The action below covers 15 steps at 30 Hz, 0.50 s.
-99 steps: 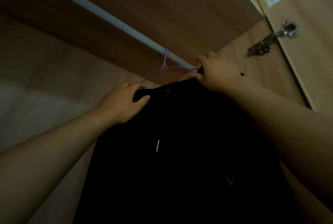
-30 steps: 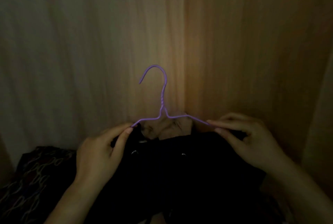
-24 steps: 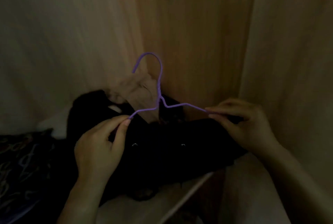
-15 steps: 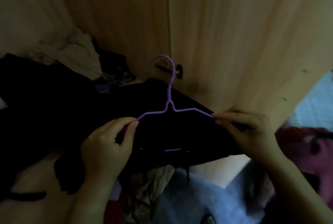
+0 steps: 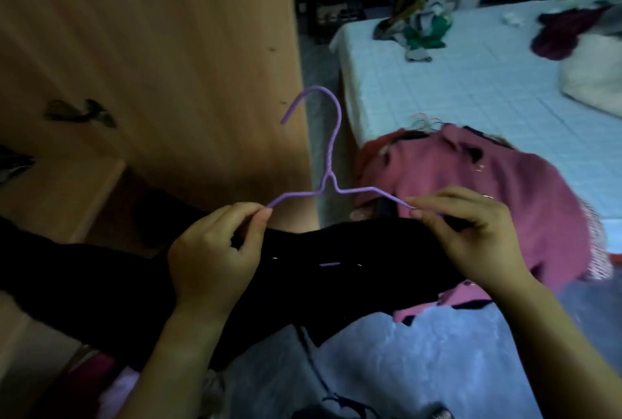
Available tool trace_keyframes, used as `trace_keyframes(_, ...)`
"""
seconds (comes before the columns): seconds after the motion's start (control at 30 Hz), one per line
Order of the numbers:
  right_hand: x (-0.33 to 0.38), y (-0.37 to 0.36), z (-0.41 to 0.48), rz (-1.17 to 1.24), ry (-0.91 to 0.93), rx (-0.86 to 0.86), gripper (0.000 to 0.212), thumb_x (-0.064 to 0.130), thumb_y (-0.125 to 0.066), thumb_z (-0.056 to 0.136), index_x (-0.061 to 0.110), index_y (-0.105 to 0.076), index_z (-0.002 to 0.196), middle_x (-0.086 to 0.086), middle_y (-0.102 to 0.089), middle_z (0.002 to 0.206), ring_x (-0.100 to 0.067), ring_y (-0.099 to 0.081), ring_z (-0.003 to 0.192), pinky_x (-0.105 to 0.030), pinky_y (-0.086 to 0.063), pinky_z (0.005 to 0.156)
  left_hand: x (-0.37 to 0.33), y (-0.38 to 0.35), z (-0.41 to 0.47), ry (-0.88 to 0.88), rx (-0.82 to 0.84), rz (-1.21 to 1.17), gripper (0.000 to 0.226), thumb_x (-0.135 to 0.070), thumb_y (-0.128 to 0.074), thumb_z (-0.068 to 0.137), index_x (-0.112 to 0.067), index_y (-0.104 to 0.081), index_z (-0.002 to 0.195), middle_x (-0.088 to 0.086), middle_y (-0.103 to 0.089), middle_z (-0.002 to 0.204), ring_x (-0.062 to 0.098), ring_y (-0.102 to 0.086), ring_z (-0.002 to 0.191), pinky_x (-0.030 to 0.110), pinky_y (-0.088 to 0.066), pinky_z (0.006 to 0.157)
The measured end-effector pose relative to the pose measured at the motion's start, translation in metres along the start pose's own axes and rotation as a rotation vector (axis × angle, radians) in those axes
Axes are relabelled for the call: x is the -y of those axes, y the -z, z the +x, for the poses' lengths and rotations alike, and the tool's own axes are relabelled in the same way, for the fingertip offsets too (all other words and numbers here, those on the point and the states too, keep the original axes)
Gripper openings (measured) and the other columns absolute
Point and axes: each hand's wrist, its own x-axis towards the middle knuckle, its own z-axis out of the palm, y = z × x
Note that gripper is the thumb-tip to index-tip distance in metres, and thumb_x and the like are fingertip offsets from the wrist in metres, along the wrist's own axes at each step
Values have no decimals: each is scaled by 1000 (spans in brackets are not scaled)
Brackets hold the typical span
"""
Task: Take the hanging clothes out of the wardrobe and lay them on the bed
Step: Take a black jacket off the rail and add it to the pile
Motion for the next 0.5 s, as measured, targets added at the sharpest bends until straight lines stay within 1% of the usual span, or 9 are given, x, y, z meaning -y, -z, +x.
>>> trace_keyframes(0.07,-24,38,-18,-17,-37,-29,18,18,-68,81,30,-69,94,13,-62,78,-10,-56,62,-27,-44,57,-38,-27,-3,-45,25,-30,25,-32,-54,89,-17,-72,81,-3,-71,76,19,-65,65,29,-42,57)
trace_keyframes(0.1,-36,58,-28,-18,-61,-44,19,18,-68,81,31,-69,94,17,-62,79,-11,-55,60,-28,-44,56,-58,-40,-5,-65,42,-43,25,-32,-54,90,-16,-72,81,-3,-70,75,19,-65,64,30,-43,56)
trace_keyframes(0.13,-48,79,-37,-21,-85,-60,18,19,-69,81,32,-68,94,20,-61,79,-12,-54,59,-26,-43,55,-78,-55,-7,-81,61,-57,26,-32,-53,90,-17,-72,81,-3,-70,75,20,-65,64,32,-44,56)
trace_keyframes(0.17,-59,100,-47,-26,-108,-72,17,22,-69,81,33,-68,93,19,-61,79,-13,-54,59,-25,-42,55,-98,-69,-9,-95,76,-76,26,-32,-53,90,-16,-72,81,-2,-70,75,21,-65,64,34,-46,56)
trace_keyframes(0.23,-84,141,-65,-46,-155,-96,14,25,-67,81,32,-69,93,11,-62,75,-15,-53,57,-26,-41,54,-139,-99,-12,-132,96,-125,27,-32,-52,90,-15,-72,81,-1,-71,76,22,-66,64,36,-50,53)
trace_keyframes(0.3,-108,177,-81,-76,-202,-130,16,20,-68,80,30,-70,92,13,-61,73,-10,-53,58,-22,-40,54,-177,-128,-13,-165,121,-165,28,-33,-52,90,-15,-72,81,-1,-71,76,23,-66,64,35,-51,53)
trace_keyframes(0.37,-127,208,-92,-125,-220,-154,16,19,-68,81,30,-70,92,16,-59,72,-9,-52,56,-20,-40,54,-209,-155,-13,-185,141,-181,30,-35,-51,90,-15,-71,81,-1,-71,76,23,-66,63,33,-50,52)
trace_keyframes(0.5,-160,256,-91,-175,-237,-162,18,20,-68,82,32,-70,94,5,-62,72,-15,-54,56,-23,-41,53,-253,-194,-4,-218,150,-221,31,-34,-51,90,-13,-72,82,1,-71,74,23,-65,62,31,-49,51)
